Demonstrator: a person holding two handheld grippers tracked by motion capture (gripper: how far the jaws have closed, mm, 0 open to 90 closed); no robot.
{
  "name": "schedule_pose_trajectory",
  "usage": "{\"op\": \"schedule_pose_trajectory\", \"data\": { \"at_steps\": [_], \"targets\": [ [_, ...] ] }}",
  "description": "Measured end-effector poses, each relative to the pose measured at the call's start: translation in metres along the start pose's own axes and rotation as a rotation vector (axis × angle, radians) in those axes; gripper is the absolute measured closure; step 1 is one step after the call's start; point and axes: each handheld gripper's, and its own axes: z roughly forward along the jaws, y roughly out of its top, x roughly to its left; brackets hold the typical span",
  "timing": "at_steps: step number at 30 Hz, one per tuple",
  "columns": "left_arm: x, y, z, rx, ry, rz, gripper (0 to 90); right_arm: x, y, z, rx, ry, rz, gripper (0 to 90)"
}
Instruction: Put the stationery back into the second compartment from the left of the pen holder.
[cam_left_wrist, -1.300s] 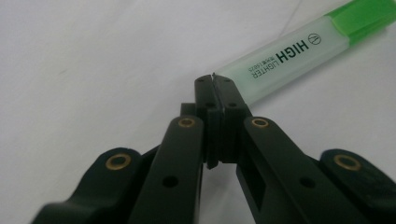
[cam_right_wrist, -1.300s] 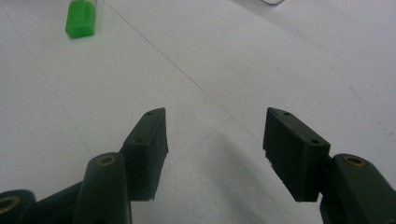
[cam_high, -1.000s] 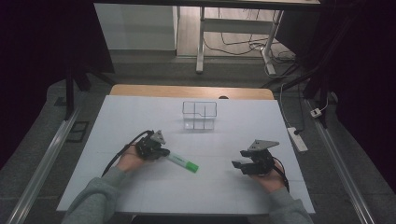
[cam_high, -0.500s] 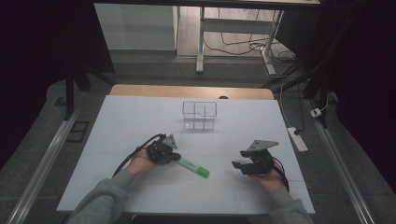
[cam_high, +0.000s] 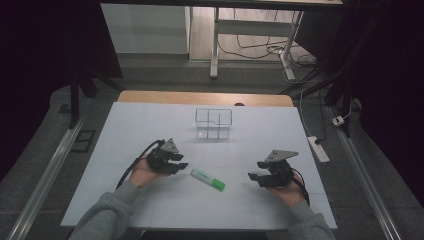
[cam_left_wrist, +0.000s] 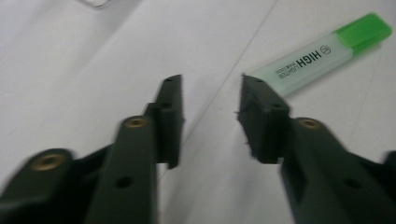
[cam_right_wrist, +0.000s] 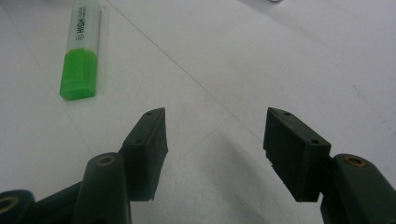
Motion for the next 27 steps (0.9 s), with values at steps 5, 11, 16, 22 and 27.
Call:
{"op": "schedule_pose_trajectory", "data": {
  "at_steps": [5, 11, 16, 22, 27],
  "targets": [
    [0.001, -0.017, -0.016, -0.016, 0.031, -0.058, 43.7, 0.001, 0.001, 0.000, -0.003, 0.003, 0.001, 39.1],
    [-0.001, -0.033, -0.032, -0.041, 0.045, -0.094, 37.7, 0.004, 0.004, 0.000, -0.005, 0.012, -0.003, 38.3],
    [-0.007, -0.045, -0.043, -0.066, 0.059, -0.112, 35.5, 0.007, 0.008, 0.000, -0.013, 0.024, -0.013, 37.9],
    [-0.010, -0.065, -0.052, -0.073, 0.082, -0.131, 34.8, 0.018, 0.022, 0.001, -0.016, 0.079, -0.039, 35.7],
    [-0.007, -0.078, -0.055, -0.072, 0.094, -0.166, 34.7, 0.028, 0.033, 0.007, 0.003, 0.119, -0.061, 35.2]
  ]
}}
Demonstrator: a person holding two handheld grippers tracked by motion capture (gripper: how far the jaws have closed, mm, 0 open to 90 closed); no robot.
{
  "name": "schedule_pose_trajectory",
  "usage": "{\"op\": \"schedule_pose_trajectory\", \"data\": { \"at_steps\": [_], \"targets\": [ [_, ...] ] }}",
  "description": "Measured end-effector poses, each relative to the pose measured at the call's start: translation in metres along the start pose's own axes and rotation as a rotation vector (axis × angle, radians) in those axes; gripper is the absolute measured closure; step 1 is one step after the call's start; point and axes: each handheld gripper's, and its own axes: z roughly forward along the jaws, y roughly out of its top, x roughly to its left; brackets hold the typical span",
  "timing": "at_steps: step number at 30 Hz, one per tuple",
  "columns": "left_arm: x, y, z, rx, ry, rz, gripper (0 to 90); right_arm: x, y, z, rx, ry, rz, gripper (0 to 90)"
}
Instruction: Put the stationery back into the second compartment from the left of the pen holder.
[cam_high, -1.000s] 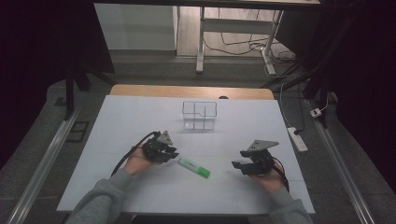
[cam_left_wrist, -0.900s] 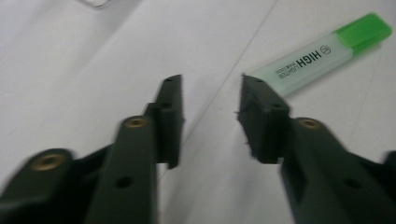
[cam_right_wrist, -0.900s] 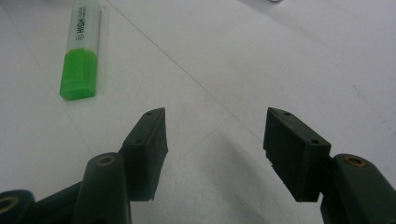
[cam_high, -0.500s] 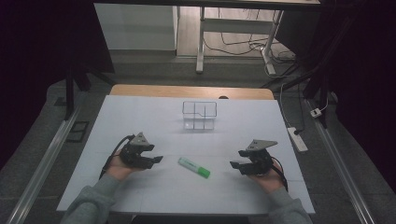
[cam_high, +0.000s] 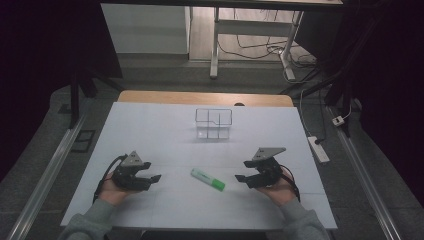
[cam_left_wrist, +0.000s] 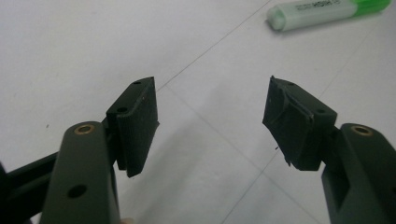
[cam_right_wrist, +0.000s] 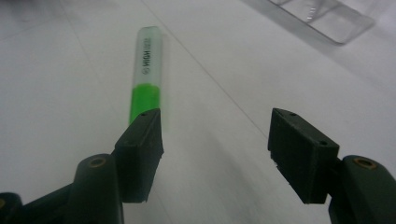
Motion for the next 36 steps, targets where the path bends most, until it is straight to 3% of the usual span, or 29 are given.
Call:
{"op": "schedule_pose_trajectory", "data": {
  "at_steps": [9, 15, 27, 30, 31, 36],
  "targets": [
    [0.002, 0.000, 0.002, 0.006, 0.000, 0.001, 33.6, 0.017, 0.024, 0.029, 0.093, 0.061, -0.043, 34.6],
    [0.003, -0.001, 0.003, 0.014, 0.011, 0.003, 33.6, 0.025, 0.031, 0.045, 0.167, 0.070, -0.058, 34.5],
    [0.005, -0.002, 0.003, 0.019, 0.015, 0.001, 33.1, 0.041, 0.044, 0.074, 0.282, 0.066, -0.123, 35.6],
    [0.005, -0.002, 0.004, 0.020, 0.017, 0.002, 33.0, 0.044, 0.046, 0.081, 0.315, 0.067, -0.131, 38.0],
    [0.005, -0.002, 0.004, 0.021, 0.017, 0.002, 33.0, 0.046, 0.049, 0.085, 0.339, 0.060, -0.160, 40.9],
    [0.005, -0.002, 0.004, 0.020, 0.016, 0.001, 32.9, 0.051, 0.052, 0.090, 0.379, 0.037, -0.193, 48.4]
  ]
}}
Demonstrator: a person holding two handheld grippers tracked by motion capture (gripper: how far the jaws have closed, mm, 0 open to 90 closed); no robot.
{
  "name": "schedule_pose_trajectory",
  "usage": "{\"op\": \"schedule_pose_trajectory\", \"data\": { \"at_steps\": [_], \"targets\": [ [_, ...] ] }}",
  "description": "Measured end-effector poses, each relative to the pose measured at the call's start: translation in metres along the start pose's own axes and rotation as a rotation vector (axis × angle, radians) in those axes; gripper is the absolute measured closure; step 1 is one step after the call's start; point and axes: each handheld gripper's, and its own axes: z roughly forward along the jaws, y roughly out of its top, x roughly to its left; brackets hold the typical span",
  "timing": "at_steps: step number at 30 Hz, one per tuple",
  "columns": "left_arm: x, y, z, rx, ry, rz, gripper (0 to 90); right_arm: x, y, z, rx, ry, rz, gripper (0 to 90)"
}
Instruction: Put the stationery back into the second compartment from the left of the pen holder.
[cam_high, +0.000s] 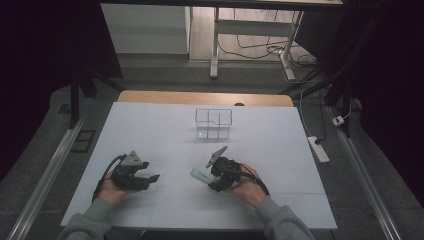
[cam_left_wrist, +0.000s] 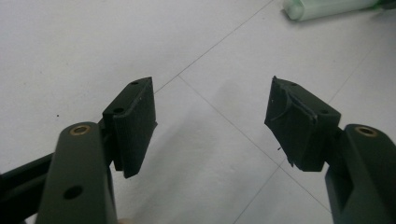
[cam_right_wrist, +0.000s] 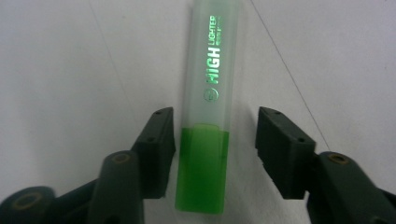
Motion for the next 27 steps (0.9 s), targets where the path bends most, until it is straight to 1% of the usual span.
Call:
{"op": "schedule_pose_trajectory", "data": {
  "at_steps": [1, 3, 4, 5, 6, 8, 9, 11, 13, 15, 17, 18, 19, 20, 21, 23, 24, 26, 27],
  "targets": [
    [0.000, 0.000, 0.000, -0.001, 0.000, 0.000, 32.9, 0.001, 0.001, 0.001, 0.017, -0.011, -0.007, 50.2],
    [0.000, 0.000, 0.000, -0.002, 0.002, -0.001, 32.9, 0.000, 0.002, 0.002, 0.022, 0.009, -0.003, 54.1],
    [0.000, 0.000, -0.001, -0.002, 0.003, -0.001, 32.9, -0.001, 0.003, 0.002, 0.031, 0.008, -0.018, 56.7],
    [0.000, 0.000, -0.001, -0.002, 0.003, -0.001, 32.7, -0.001, 0.004, 0.002, 0.033, 0.012, -0.005, 63.6],
    [0.000, 0.000, 0.000, -0.001, 0.003, 0.000, 32.7, -0.001, 0.004, 0.002, 0.033, 0.012, -0.005, 63.6],
    [-0.001, 0.000, 0.000, 0.002, 0.004, 0.006, 32.7, 0.000, 0.005, 0.002, 0.037, 0.010, 0.004, 66.5],
    [-0.001, 0.000, 0.000, 0.002, 0.005, 0.007, 32.7, -0.002, 0.005, 0.002, 0.043, 0.006, -0.015, 66.7],
    [-0.001, 0.001, -0.001, 0.001, 0.008, 0.010, 32.8, -0.001, 0.005, 0.002, 0.042, 0.005, -0.019, 66.9],
    [-0.002, 0.002, -0.001, 0.003, 0.017, 0.019, 32.8, 0.000, 0.005, 0.002, 0.039, 0.007, -0.027, 66.9],
    [-0.004, 0.004, -0.001, 0.004, 0.022, 0.036, 32.8, -0.002, 0.004, 0.001, 0.034, 0.016, -0.022, 66.9],
    [-0.006, 0.006, -0.001, 0.005, 0.022, 0.049, 32.7, -0.003, 0.002, -0.004, 0.013, 0.019, -0.015, 67.0],
    [-0.007, 0.006, -0.001, 0.006, 0.022, 0.054, 32.8, -0.003, 0.002, -0.005, -0.004, 0.024, 0.002, 66.9],
    [-0.009, 0.007, -0.002, 0.007, 0.020, 0.065, 32.7, -0.004, 0.001, -0.009, -0.015, 0.016, -0.010, 66.9],
    [-0.009, 0.007, -0.002, 0.007, 0.020, 0.065, 32.7, -0.004, 0.001, -0.009, -0.015, 0.016, -0.010, 66.9],
    [-0.009, 0.008, -0.002, 0.006, 0.022, 0.069, 32.7, -0.004, 0.002, -0.015, -0.036, 0.012, -0.008, 66.9],
    [-0.011, 0.009, -0.002, 0.005, 0.024, 0.081, 32.8, -0.003, 0.002, -0.022, -0.053, 0.008, -0.020, 66.9],
    [-0.012, 0.009, -0.002, 0.005, 0.021, 0.088, 32.8, -0.003, 0.002, -0.022, -0.053, 0.008, -0.020, 66.9],
    [-0.014, 0.011, -0.002, 0.004, 0.015, 0.105, 32.8, -0.002, 0.001, -0.028, -0.083, 0.019, -0.021, 66.9],
    [-0.016, 0.013, -0.002, 0.008, 0.011, 0.114, 32.8, -0.002, 0.001, -0.028, -0.083, 0.019, -0.021, 66.9]
  ]
}}
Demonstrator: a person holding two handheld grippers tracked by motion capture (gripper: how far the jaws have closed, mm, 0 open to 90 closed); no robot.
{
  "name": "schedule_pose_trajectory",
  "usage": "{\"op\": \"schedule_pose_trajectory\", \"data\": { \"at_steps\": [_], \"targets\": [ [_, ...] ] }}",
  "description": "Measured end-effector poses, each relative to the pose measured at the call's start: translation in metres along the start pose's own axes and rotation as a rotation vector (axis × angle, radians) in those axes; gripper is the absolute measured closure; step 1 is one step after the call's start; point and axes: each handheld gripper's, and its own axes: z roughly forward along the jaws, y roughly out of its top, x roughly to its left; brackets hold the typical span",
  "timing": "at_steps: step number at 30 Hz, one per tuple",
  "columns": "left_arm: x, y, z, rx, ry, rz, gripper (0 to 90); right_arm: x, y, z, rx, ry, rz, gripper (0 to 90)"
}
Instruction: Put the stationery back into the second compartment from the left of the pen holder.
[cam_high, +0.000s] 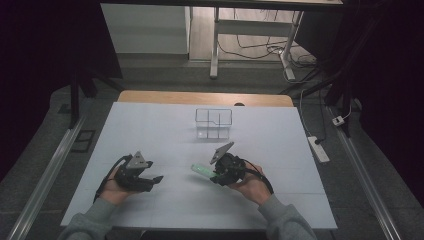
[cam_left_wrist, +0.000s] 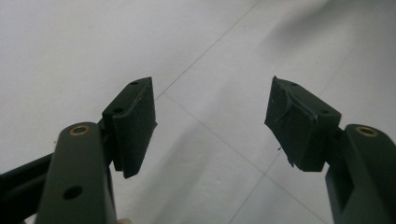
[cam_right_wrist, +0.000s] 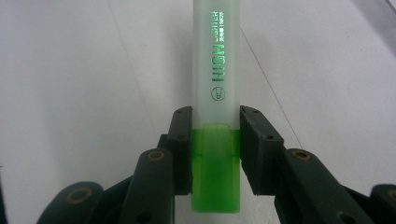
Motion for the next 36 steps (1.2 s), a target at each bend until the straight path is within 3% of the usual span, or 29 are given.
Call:
{"op": "schedule_pose_trajectory", "data": {
  "at_steps": [10, 18, 25, 34, 36],
  "targets": [
    [-0.024, 0.024, 0.004, 0.022, -0.065, 0.156, 31.5, 0.006, 0.003, 0.001, 0.000, 0.042, -0.046, 66.9],
    [-0.031, 0.035, 0.010, 0.042, -0.077, 0.200, 30.2, 0.010, 0.005, 0.003, 0.009, 0.071, -0.079, 66.9],
    [-0.041, 0.050, 0.018, 0.077, -0.099, 0.271, 29.9, 0.015, 0.007, 0.009, 0.028, 0.098, -0.110, 66.9],
    [-0.055, 0.068, 0.036, 0.135, -0.172, 0.364, 32.6, 0.020, 0.009, 0.012, 0.046, 0.124, -0.121, 66.9],
    [-0.058, 0.070, 0.040, 0.146, -0.183, 0.377, 34.5, 0.021, 0.010, 0.014, 0.039, 0.131, -0.142, 66.9]
  ]
}}
